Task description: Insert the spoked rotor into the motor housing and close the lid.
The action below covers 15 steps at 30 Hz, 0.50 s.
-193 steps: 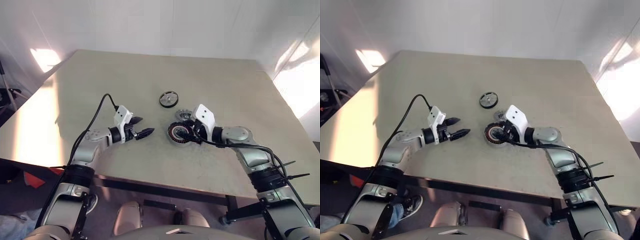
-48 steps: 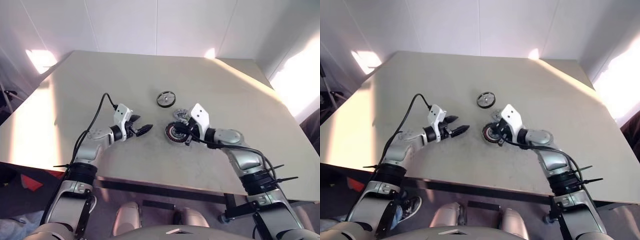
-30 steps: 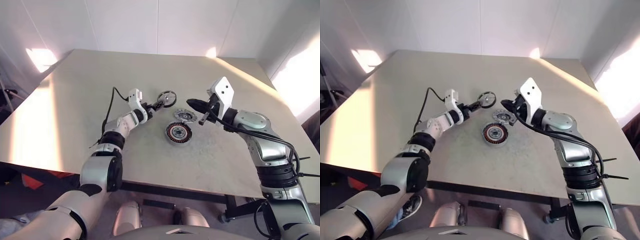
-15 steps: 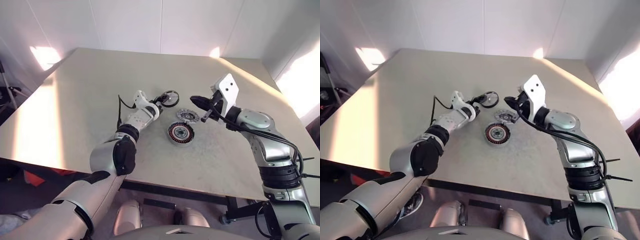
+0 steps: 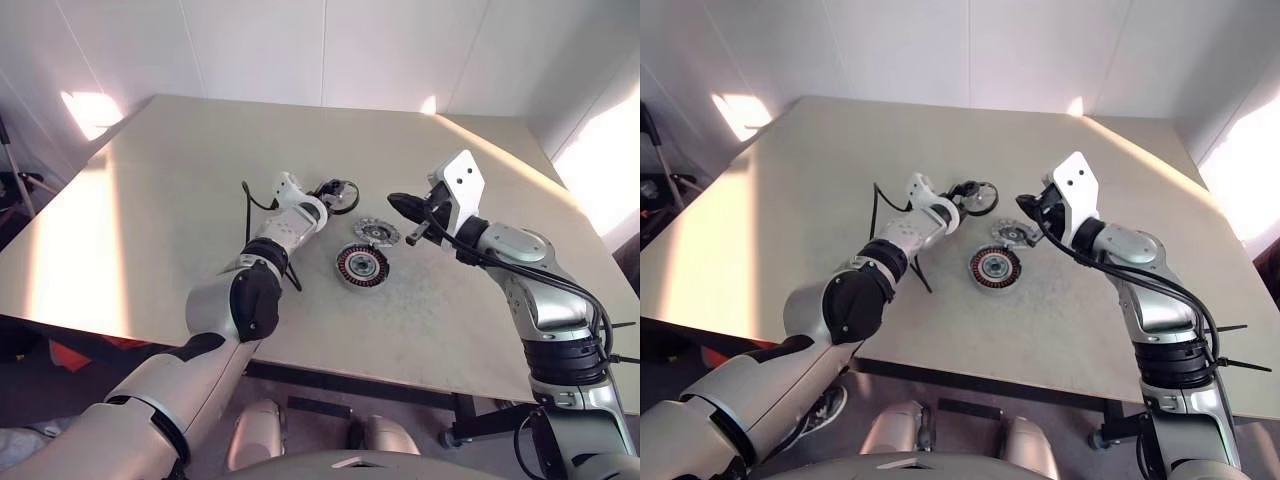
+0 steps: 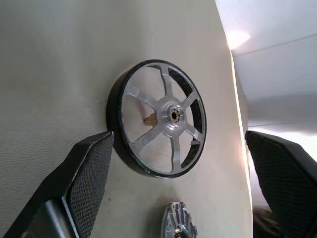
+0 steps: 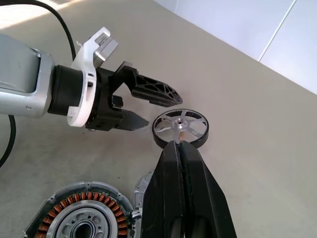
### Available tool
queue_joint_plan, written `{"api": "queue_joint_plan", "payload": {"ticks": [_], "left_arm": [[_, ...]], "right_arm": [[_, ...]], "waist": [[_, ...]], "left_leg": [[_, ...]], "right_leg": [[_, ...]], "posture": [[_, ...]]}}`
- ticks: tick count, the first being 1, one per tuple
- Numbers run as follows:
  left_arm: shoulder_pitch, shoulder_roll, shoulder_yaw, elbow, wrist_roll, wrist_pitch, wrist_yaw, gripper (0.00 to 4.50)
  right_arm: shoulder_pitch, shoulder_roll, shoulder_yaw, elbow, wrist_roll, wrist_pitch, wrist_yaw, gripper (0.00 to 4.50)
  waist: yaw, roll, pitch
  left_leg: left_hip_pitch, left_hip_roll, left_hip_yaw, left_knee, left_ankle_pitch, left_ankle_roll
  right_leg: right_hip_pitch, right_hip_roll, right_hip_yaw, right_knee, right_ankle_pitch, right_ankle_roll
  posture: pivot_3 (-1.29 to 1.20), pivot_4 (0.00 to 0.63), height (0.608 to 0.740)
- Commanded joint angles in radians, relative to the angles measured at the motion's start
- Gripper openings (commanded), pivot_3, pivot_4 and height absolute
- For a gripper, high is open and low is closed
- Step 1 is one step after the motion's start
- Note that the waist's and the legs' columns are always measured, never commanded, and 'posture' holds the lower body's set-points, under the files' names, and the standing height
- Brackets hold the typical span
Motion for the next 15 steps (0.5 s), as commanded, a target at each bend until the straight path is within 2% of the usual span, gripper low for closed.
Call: {"api": "queue_joint_plan", "payload": {"ticks": [1, 3, 6, 11, 14, 15], "left_arm": [[-0.049, 0.004, 0.008, -0.009, 0.012, -0.016, 0.004, 4.50], [-0.051, 0.001, 0.010, -0.009, 0.018, -0.017, 0.005, 4.50], [-0.049, -0.004, 0.013, -0.008, 0.024, -0.019, 0.011, 3.88], [-0.049, -0.010, 0.013, -0.008, 0.036, -0.015, 0.010, 2.20], [-0.049, -0.007, 0.012, -0.008, 0.046, -0.022, 0.018, 2.20], [-0.049, -0.006, 0.013, -0.008, 0.047, -0.023, 0.023, 2.02]], "right_arm": [[-0.005, -0.014, -0.040, -0.067, 0.015, -0.001, -0.019, 0.01], [-0.003, -0.017, -0.046, -0.074, 0.016, 0.002, -0.026, 0.01], [0.000, -0.020, -0.053, -0.081, 0.021, 0.005, -0.035, 0.00], [-0.001, -0.020, -0.055, -0.076, 0.019, 0.005, -0.046, 0.00], [-0.004, -0.017, -0.052, -0.070, 0.015, 0.002, -0.052, 0.00], [-0.005, -0.016, -0.051, -0.069, 0.015, 0.002, -0.053, 0.00]], "waist": [[0.000, 0.000, 0.000], [0.000, 0.000, 0.000], [0.000, 0.000, 0.000], [0.000, 0.000, 0.000], [0.000, 0.000, 0.000], [0.000, 0.000, 0.000]], "left_leg": [[-0.001, 0.000, 0.000, 0.000, 0.000, 0.000], [-0.001, 0.000, 0.000, 0.000, 0.000, 0.000], [-0.001, 0.000, 0.000, 0.000, 0.000, 0.000], [-0.001, 0.000, 0.000, 0.000, 0.000, 0.000], [-0.001, 0.000, 0.000, 0.000, 0.000, 0.000], [-0.001, 0.000, 0.000, 0.000, 0.000, 0.000]], "right_leg": [[0.000, 0.000, 0.000, 0.000, 0.000, 0.000], [0.000, 0.000, 0.000, 0.000, 0.000, 0.000], [0.000, 0.000, 0.000, 0.000, 0.000, 0.000], [0.000, 0.000, -0.001, 0.000, 0.000, 0.000], [0.000, 0.000, -0.001, 0.000, 0.000, 0.000], [0.000, 0.000, -0.001, 0.000, 0.000, 0.000]], "posture": [[0.00, 0.000, 0.740], [0.00, 0.000, 0.740], [0.00, 0.000, 0.740], [0.00, 0.000, 0.740], [0.00, 0.000, 0.740], [0.00, 0.000, 0.740]]}}
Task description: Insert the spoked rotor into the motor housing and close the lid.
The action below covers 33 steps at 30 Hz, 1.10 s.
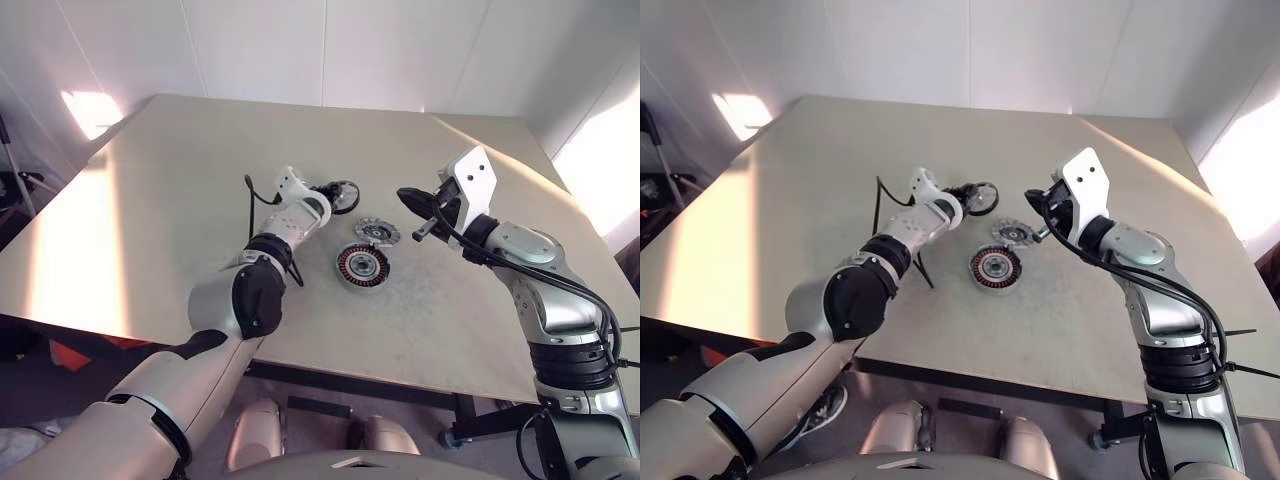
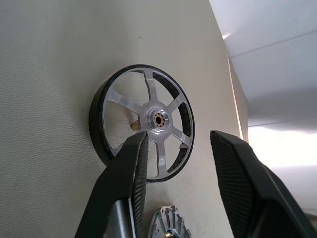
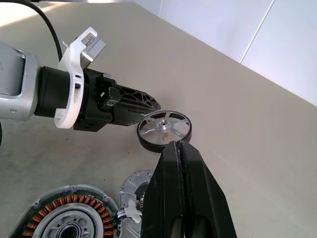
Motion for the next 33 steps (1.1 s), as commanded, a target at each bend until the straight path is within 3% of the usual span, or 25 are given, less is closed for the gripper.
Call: {"api": "queue_joint_plan", "payload": {"ticks": [1, 4, 9, 15, 23, 26, 31, 33], "left_arm": [[-0.031, 0.007, 0.002, -0.011, 0.012, -0.013, 0.010, 1.89], [-0.030, 0.009, 0.007, -0.011, 0.012, -0.018, 0.014, 1.72], [-0.025, 0.016, -0.004, -0.010, 0.033, -0.025, 0.046, 0.54], [-0.021, 0.051, -0.115, -0.021, 0.154, -0.037, -0.097, 0.54], [0.091, 0.211, -0.297, -0.072, 0.287, -0.080, -0.449, 0.54], [0.135, 0.262, -0.321, -0.102, 0.292, -0.083, -0.509, 0.51], [0.269, 0.353, -0.343, -0.221, 0.277, -0.053, -0.583, 0.51], [0.321, 0.363, -0.342, -0.291, 0.255, -0.025, -0.591, 0.51]], "right_arm": [[-0.016, -0.006, -0.022, -0.039, 0.008, -0.010, -0.012, 0.00], [-0.017, -0.004, -0.019, -0.036, 0.006, -0.012, -0.015, 0.00], [-0.018, -0.002, -0.015, -0.031, 0.001, -0.016, -0.023, 0.00], [-0.110, 0.027, 0.024, 0.158, -0.056, -0.075, -0.042, 0.00], [-0.475, 0.118, 0.141, 0.810, -0.172, -0.295, 0.048, 0.00], [-0.573, 0.161, 0.164, 1.004, -0.202, -0.393, 0.087, 0.59], [-0.706, 0.255, 0.225, 1.267, -0.294, -0.555, 0.102, 2.25], [-0.733, 0.281, 0.245, 1.342, -0.330, -0.602, 0.094, 2.25]], "waist": [[0.000, 0.000, 0.000], [0.000, 0.000, 0.000], [0.000, 0.000, 0.000], [-0.005, 0.000, 0.000], [-0.012, 0.001, 0.000], [-0.005, 0.002, 0.000], [-0.002, 0.003, 0.001], [-0.001, 0.003, 0.001]], "left_leg": [[0.000, 0.000, 0.000, 0.000, 0.000, 0.000], [0.000, 0.000, 0.000, 0.000, 0.000, 0.000], [0.000, 0.000, 0.000, 0.000, 0.000, 0.000], [0.000, 0.000, 0.000, 0.000, 0.000, 0.000], [-0.002, 0.001, 0.000, 0.000, 0.001, -0.001], [-0.010, 0.003, 0.000, 0.004, 0.002, -0.002], [-0.023, 0.007, -0.002, 0.015, 0.000, 0.000], [-0.024, 0.006, -0.003, 0.015, 0.000, 0.000]], "right_leg": [[0.000, 0.000, 0.000, 0.000, 0.000, 0.000], [0.000, 0.000, 0.000, 0.000, 0.000, 0.000], [0.000, 0.000, 0.000, 0.000, 0.000, 0.000], [0.000, 0.000, 0.000, 0.000, 0.000, 0.000], [-0.004, 0.000, -0.002, 0.004, 0.000, -0.001], [-0.011, 0.000, -0.004, 0.009, -0.001, -0.004], [-0.022, -0.001, -0.011, 0.019, -0.002, -0.006], [-0.022, -0.002, -0.012, 0.020, -0.002, -0.006]], "posture": [[0.00, 0.000, 0.740], [0.00, 0.000, 0.740], [0.00, 0.000, 0.740], [0.00, 0.000, 0.740], [0.00, 0.000, 0.740], [0.00, 0.000, 0.740], [0.00, 0.000, 0.740], [0.00, 0.000, 0.740]]}}
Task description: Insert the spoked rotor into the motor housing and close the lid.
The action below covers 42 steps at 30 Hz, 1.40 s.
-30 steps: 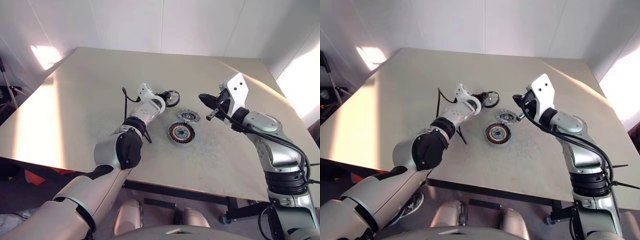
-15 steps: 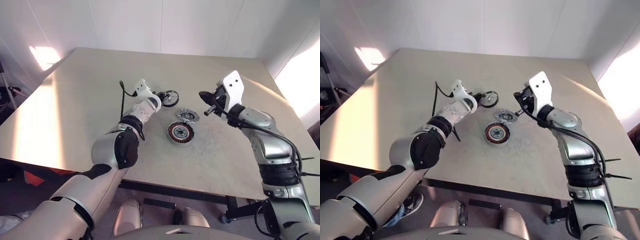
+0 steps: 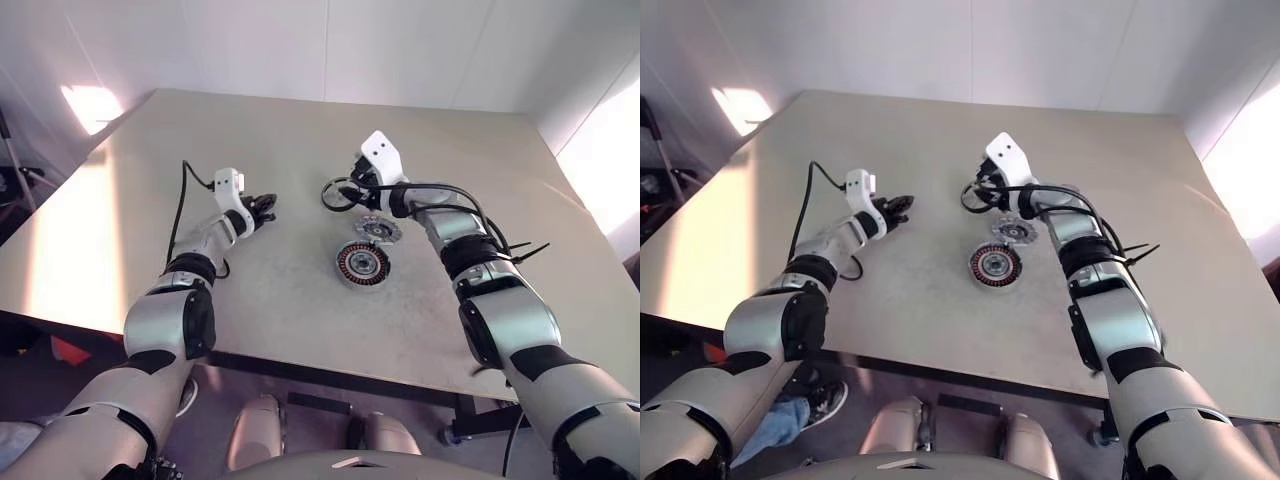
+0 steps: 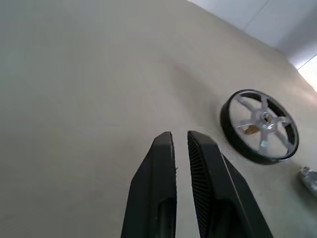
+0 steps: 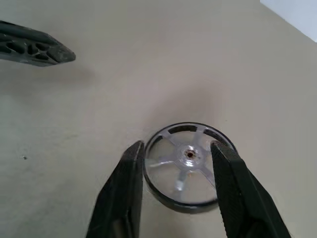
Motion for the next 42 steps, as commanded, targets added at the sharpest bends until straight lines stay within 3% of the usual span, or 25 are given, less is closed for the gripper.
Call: {"api": "queue_joint_plan", "payload": {"ticks": [1, 7, 13, 40, 42], "left_arm": [[0.063, 0.013, -0.001, -0.157, -0.042, 0.047, -0.026, 0.51], [0.188, -0.017, -0.014, -0.344, -0.078, 0.130, 0.024, 0.51], [0.221, -0.046, -0.034, -0.442, -0.097, 0.178, 0.052, 0.51], [0.303, -0.073, -0.077, -0.567, -0.126, 0.235, 0.108, 0.51], [0.312, -0.077, -0.083, -0.579, -0.127, 0.238, 0.110, 0.51]], "right_arm": [[-0.067, 0.028, 0.026, 0.099, -0.061, -0.104, -0.005, 2.25], [-0.106, 0.059, 0.043, 0.181, -0.118, -0.155, 0.004, 2.25], [-0.124, 0.070, 0.053, 0.241, -0.182, -0.138, -0.054, 2.25], [-0.115, 0.097, 0.079, 0.330, -0.317, -0.029, -0.183, 2.25], [-0.114, 0.097, 0.079, 0.331, -0.318, -0.021, -0.200, 1.73]], "waist": [[0.003, 0.000, 0.000], [0.003, 0.000, 0.000], [-0.005, 0.000, 0.000], [-0.006, 0.000, 0.001], [-0.006, 0.000, 0.001]], "left_leg": [[0.000, 0.000, 0.000, 0.000, 0.000, 0.000], [0.000, -0.001, 0.001, 0.002, -0.002, -0.003], [0.002, 0.000, 0.001, 0.002, -0.001, -0.004], [0.005, 0.000, 0.001, 0.002, 0.001, -0.006], [0.006, 0.000, 0.001, 0.002, 0.001, -0.007]], "right_leg": [[0.000, -0.001, 0.000, 0.000, 0.000, 0.000], [0.002, -0.004, -0.001, 0.000, 0.000, 0.000], [0.002, -0.003, -0.001, 0.003, 0.000, 0.000], [0.005, -0.003, -0.001, 0.003, 0.000, 0.000], [0.006, -0.004, -0.001, 0.003, 0.000, 0.000]], "posture": [[0.00, 0.000, 0.740], [0.00, 0.000, 0.740], [0.00, 0.000, 0.740], [0.00, 0.000, 0.740], [0.00, 0.000, 0.740]]}}
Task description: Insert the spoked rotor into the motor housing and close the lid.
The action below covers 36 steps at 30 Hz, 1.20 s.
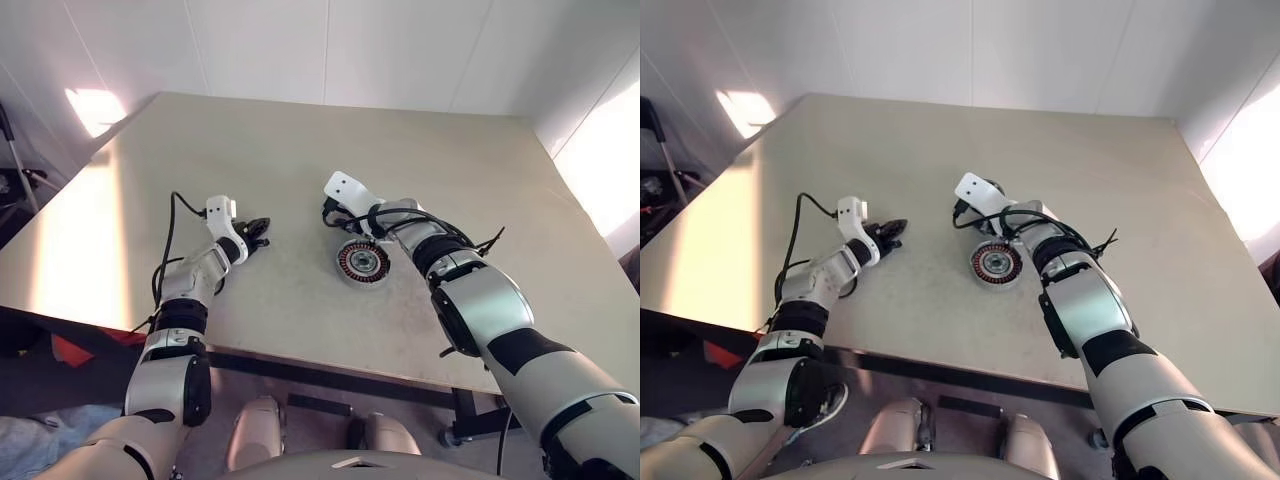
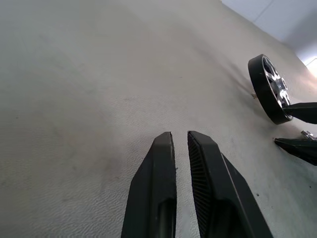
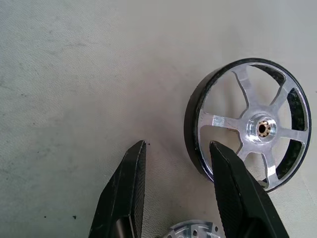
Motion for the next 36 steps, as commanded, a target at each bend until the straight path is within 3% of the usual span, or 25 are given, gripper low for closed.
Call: {"api": "queue_joint_plan", "payload": {"ticks": [1, 5, 12, 19, 24, 27, 32, 36], "left_arm": [[0.005, -0.004, -0.011, -0.055, -0.015, 0.007, 0.006, 0.51], [0.009, -0.003, -0.013, -0.064, -0.017, 0.014, 0.010, 0.51], [0.010, -0.002, -0.016, -0.065, -0.014, 0.014, 0.013, 0.51], [0.013, -0.008, -0.021, -0.055, -0.012, 0.007, 0.014, 0.51], [0.015, -0.020, -0.025, -0.044, -0.011, -0.003, 0.013, 0.51], [0.019, -0.028, -0.030, -0.032, -0.011, -0.010, 0.010, 0.51], [0.019, -0.045, -0.041, -0.026, -0.012, -0.011, 0.007, 0.51], [0.022, -0.058, -0.050, -0.014, -0.010, -0.020, 0.001, 0.51]], "right_arm": [[-0.023, -0.004, 0.000, 0.007, -0.020, 0.023, -0.035, 1.41], [-0.028, -0.007, -0.009, 0.005, -0.014, 0.024, -0.037, 0.06], [-0.048, -0.019, -0.047, -0.002, 0.009, 0.018, -0.051, 0.02], [-0.100, -0.040, -0.123, -0.040, 0.074, -0.024, 0.023, 0.02], [-0.101, -0.118, -0.178, -0.161, 0.161, -0.034, 0.230, 0.02], [-0.009, -0.184, -0.176, -0.383, 0.207, 0.026, 0.368, 0.02], [0.301, -0.325, -0.156, -1.039, 0.308, 0.328, 0.543, 0.02], [0.542, -0.473, -0.154, -1.454, 0.362, 0.524, 0.615, 0.02]], "waist": [[0.000, 0.000, 0.000], [-0.001, 0.000, 0.000], [-0.001, 0.000, 0.000], [-0.002, 0.001, 0.001], [0.003, 0.002, 0.001], [0.006, 0.002, 0.001], [0.018, 0.000, 0.001], [0.032, 0.001, 0.000]], "left_leg": [[0.000, 0.000, 0.000, 0.000, 0.000, 0.000], [0.000, 0.000, 0.000, -0.001, 0.000, 0.000], [-0.001, 0.000, 0.000, -0.002, 0.000, 0.000], [-0.001, 0.000, 0.000, -0.002, 0.000, 0.000], [-0.002, 0.000, 0.001, -0.002, 0.000, 0.001], [-0.003, 0.000, 0.001, -0.001, -0.001, 0.003], [-0.002, 0.000, 0.000, -0.001, 0.000, 0.009], [-0.002, 0.000, 0.000, -0.001, 0.000, 0.010]], "right_leg": [[0.000, 0.000, 0.000, 0.000, 0.000, 0.000], [0.000, 0.000, 0.000, 0.000, 0.000, 0.000], [-0.001, 0.000, 0.000, -0.001, 0.000, 0.000], [-0.002, 0.000, 0.000, -0.001, 0.000, 0.000], [-0.002, 0.000, 0.000, -0.002, 0.000, 0.000], [-0.001, 0.000, 0.000, -0.003, 0.000, 0.000], [0.002, 0.000, -0.002, -0.005, 0.000, 0.001], [0.002, 0.000, -0.002, -0.006, 0.000, 0.001]], "posture": [[0.00, 0.000, 0.740], [0.00, 0.000, 0.740], [0.00, 0.000, 0.740], [0.00, 0.000, 0.740], [0.00, 0.000, 0.740], [0.00, 0.000, 0.740], [0.00, 0.000, 0.740], [0.00, 0.000, 0.740]]}}
